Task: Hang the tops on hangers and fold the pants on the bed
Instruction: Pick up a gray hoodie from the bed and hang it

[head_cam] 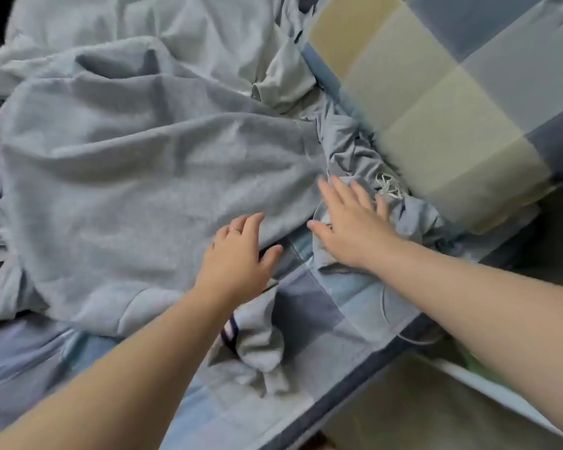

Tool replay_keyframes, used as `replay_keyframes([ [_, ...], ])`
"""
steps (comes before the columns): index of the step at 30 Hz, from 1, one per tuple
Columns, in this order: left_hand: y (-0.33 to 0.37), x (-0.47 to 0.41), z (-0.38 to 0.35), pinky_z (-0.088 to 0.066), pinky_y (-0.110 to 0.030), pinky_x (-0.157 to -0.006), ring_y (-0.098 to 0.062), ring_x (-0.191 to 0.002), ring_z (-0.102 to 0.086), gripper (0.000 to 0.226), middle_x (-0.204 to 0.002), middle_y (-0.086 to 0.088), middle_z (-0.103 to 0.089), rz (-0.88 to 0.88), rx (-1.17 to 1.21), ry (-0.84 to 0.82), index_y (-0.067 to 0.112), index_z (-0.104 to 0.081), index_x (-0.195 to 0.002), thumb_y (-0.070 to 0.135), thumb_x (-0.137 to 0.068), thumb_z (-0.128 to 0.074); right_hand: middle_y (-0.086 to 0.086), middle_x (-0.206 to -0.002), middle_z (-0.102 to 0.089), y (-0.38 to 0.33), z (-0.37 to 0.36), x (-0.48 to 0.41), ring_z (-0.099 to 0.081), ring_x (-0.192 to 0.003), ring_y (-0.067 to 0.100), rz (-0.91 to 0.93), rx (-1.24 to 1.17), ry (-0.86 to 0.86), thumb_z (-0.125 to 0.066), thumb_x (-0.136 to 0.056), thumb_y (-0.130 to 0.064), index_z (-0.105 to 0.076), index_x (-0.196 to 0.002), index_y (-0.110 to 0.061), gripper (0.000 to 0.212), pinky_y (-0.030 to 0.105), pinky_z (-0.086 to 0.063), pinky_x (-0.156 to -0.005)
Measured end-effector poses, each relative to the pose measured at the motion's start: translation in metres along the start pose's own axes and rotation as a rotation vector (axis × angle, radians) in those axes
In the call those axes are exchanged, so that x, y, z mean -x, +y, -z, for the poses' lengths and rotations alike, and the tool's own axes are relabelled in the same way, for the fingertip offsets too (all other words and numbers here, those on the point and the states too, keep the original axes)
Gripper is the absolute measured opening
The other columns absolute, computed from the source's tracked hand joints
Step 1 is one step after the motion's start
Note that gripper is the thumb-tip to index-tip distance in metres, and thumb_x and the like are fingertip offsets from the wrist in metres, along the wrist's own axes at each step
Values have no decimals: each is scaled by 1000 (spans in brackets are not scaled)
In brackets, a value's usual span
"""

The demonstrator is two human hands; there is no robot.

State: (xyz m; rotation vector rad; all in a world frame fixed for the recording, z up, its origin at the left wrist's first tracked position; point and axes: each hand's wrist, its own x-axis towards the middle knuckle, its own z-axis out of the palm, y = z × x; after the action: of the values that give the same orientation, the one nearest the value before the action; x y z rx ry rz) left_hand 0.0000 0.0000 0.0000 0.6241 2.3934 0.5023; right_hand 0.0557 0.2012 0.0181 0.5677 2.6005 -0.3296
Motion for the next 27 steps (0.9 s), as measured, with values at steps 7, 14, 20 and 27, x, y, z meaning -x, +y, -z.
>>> replay_keyframes([
  [7,9,-124,-74,-38,-55,-104,-42,-142,-28,95,-167,-2,1,-60,-358,-54,31,-16,-152,58,-80,-71,-7,-168,-3,24,-17,-154,-4,-154,23,84,16,103,-37,-100,-56,-3,-160,-26,75,58,-11,-119],
  [14,9,-152,-112,-48,-44,-79,-39,-118,-51,30,-152,-4,-38,33,-344,116,21,-44,-129,14,-100,-46,10,-165,-16,39,-48,-223,-25,-149,35,-119,-113,-25,-53,-93,-61,-6,-159,-21,91,53,-22,-116],
  [20,-11,-153,-82,-27,-40,-56,-37,-73,-52,8,-74,-5,-52,99,73,209,12,-40,-89,7,-95,-38,10,-142,-51,29,-43,-228,-48,-131,35,-162,-97,-89,-59,-88,-62,-45,-136,-11,71,50,-34,-106],
  [27,-43,-101,-45,-52,-41,-77,-37,-90,-64,29,-95,-21,-68,589,644,137,11,-60,-92,15,-102,-33,-2,-145,-51,-5,-27,-174,-47,-134,28,37,-178,-237,-41,-91,-72,-51,-139,-33,62,53,-28,-114],
])
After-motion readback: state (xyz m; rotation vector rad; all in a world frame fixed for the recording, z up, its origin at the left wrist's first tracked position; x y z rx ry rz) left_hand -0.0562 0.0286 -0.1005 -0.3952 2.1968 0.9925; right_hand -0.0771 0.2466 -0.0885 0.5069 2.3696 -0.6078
